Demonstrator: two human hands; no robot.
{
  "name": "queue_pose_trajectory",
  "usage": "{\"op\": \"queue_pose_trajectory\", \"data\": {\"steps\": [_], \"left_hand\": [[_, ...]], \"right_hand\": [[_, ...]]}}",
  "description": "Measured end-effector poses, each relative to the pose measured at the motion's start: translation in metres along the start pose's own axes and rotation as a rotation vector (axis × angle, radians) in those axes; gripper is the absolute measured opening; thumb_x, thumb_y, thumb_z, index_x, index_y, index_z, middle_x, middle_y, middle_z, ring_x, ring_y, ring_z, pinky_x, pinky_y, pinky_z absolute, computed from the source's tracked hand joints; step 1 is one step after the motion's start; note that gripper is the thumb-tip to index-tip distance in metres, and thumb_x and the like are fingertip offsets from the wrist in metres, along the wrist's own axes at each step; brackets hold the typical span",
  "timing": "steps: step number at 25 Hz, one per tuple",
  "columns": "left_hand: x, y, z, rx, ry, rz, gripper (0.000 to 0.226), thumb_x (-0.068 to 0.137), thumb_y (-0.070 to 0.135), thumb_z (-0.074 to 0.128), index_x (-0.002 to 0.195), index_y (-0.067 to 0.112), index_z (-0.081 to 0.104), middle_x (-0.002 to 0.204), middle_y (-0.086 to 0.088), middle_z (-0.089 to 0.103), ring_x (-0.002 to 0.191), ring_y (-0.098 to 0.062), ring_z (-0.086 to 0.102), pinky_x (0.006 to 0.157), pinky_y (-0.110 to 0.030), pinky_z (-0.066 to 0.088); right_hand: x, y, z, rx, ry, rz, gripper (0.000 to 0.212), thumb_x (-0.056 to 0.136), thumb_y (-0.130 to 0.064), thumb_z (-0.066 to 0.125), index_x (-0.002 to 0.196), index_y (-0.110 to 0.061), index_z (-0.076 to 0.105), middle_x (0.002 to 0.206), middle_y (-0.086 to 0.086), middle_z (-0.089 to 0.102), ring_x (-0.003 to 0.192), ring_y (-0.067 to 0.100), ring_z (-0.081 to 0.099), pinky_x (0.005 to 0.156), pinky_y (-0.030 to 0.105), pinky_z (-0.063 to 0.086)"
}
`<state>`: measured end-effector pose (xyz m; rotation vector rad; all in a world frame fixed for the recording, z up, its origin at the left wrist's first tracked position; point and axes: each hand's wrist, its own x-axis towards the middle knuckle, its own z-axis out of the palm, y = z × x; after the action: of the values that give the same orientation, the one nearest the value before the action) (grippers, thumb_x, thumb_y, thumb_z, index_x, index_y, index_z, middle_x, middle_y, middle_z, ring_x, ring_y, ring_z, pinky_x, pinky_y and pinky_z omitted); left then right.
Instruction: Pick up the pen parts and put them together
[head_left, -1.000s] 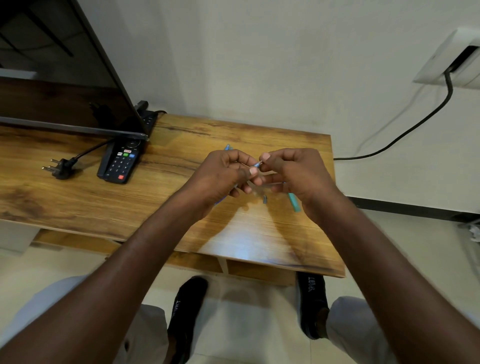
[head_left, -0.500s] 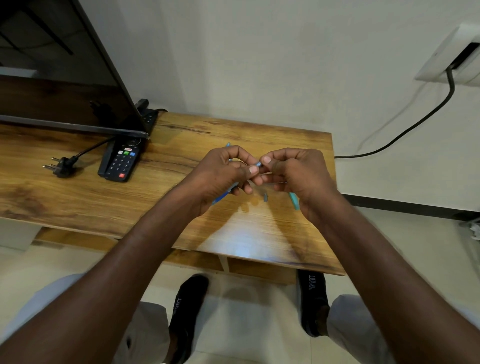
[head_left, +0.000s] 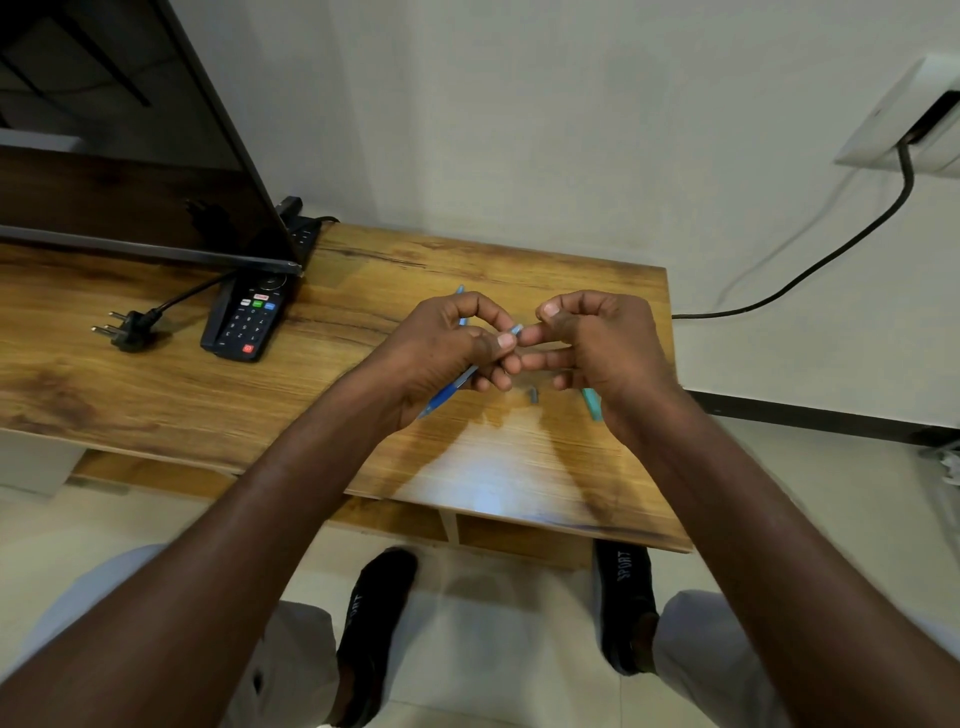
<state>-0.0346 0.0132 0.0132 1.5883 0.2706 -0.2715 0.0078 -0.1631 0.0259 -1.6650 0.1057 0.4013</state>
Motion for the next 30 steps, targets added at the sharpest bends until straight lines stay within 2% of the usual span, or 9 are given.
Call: {"op": "queue_pose_trajectory", "data": {"steps": [3,5,8,12,14,17,22,26,30], "left_hand": [[0.003,-0.001,0.002,-0.021,0.048,-0.029,0.020,0.099,0.005,0.068,0.116,-0.006,0.068,0.089,-0.017,0.072,0.079,-0.023,0.069,0.066,-0.027,0.060],[0.004,-0.002,0.003,0.022,0.094,-0.050,0.019,0.099,0.009,0.069,0.113,-0.003,0.072,0.091,-0.012,0.071,0.082,-0.021,0.068,0.065,-0.023,0.060],[0.005,-0.007,0.006,0.288,0.161,-0.012,0.014,0.100,0.019,0.070,0.104,0.008,0.077,0.092,-0.002,0.075,0.081,-0.012,0.068,0.063,-0.023,0.054],[0.008,-0.020,0.013,0.557,0.240,0.080,0.012,0.097,0.026,0.073,0.100,0.015,0.078,0.087,0.005,0.074,0.080,-0.007,0.067,0.071,-0.028,0.054],[0.009,-0.027,0.019,0.781,0.295,0.145,0.013,0.096,0.031,0.075,0.100,0.019,0.077,0.087,0.006,0.074,0.080,-0.006,0.066,0.068,-0.024,0.051],[0.011,-0.034,0.025,0.947,0.346,0.190,0.013,0.095,0.034,0.075,0.099,0.022,0.074,0.087,0.003,0.071,0.080,-0.011,0.066,0.065,-0.025,0.048],[0.011,-0.037,0.029,1.067,0.356,0.225,0.018,0.096,0.035,0.074,0.106,0.020,0.072,0.087,0.000,0.070,0.079,-0.016,0.066,0.072,-0.036,0.059],[0.009,-0.038,0.029,1.144,0.340,0.243,0.020,0.097,0.035,0.073,0.108,0.019,0.070,0.092,-0.003,0.071,0.085,-0.021,0.068,0.074,-0.037,0.058],[0.010,-0.037,0.031,1.173,0.344,0.247,0.024,0.097,0.037,0.072,0.111,0.019,0.068,0.097,-0.004,0.072,0.088,-0.023,0.068,0.071,-0.035,0.053]], "right_hand": [[0.006,0.009,-0.002,-0.224,0.043,-0.051,0.011,0.101,-0.015,0.068,0.093,-0.013,0.075,0.081,0.004,0.080,0.064,0.020,0.076,0.052,0.027,0.047],[0.012,0.018,-0.002,-0.484,0.081,-0.128,0.012,0.097,-0.020,0.073,0.086,-0.020,0.078,0.077,-0.001,0.079,0.065,0.017,0.076,0.061,0.034,0.058],[0.017,0.027,-0.002,-0.758,0.073,-0.195,0.010,0.096,-0.024,0.075,0.088,-0.024,0.081,0.083,-0.002,0.078,0.078,0.019,0.075,0.075,0.044,0.064],[0.018,0.034,0.004,-1.020,0.068,-0.231,0.009,0.094,-0.028,0.074,0.098,-0.027,0.081,0.098,0.002,0.079,0.090,0.026,0.073,0.077,0.044,0.062],[0.018,0.038,0.006,-1.131,0.067,-0.236,0.013,0.096,-0.030,0.071,0.104,-0.026,0.081,0.103,0.004,0.078,0.092,0.029,0.072,0.075,0.041,0.060],[0.017,0.040,0.008,-1.203,0.071,-0.254,0.017,0.099,-0.029,0.067,0.109,-0.022,0.079,0.105,0.006,0.077,0.092,0.029,0.072,0.070,0.036,0.055],[0.015,0.026,0.001,-1.084,0.148,-0.269,0.019,0.100,-0.026,0.064,0.110,-0.023,0.081,0.106,0.005,0.078,0.095,0.029,0.072,0.079,0.041,0.060],[0.019,0.016,-0.018,-1.092,0.246,-0.239,0.017,0.099,-0.022,0.066,0.110,-0.018,0.078,0.107,0.005,0.076,0.096,0.028,0.069,0.073,0.035,0.050],[0.019,0.032,-0.016,-1.226,0.113,-0.100,0.023,0.094,-0.035,0.073,0.108,-0.018,0.067,0.109,0.006,0.066,0.098,0.030,0.065,0.078,0.042,0.055]]}}
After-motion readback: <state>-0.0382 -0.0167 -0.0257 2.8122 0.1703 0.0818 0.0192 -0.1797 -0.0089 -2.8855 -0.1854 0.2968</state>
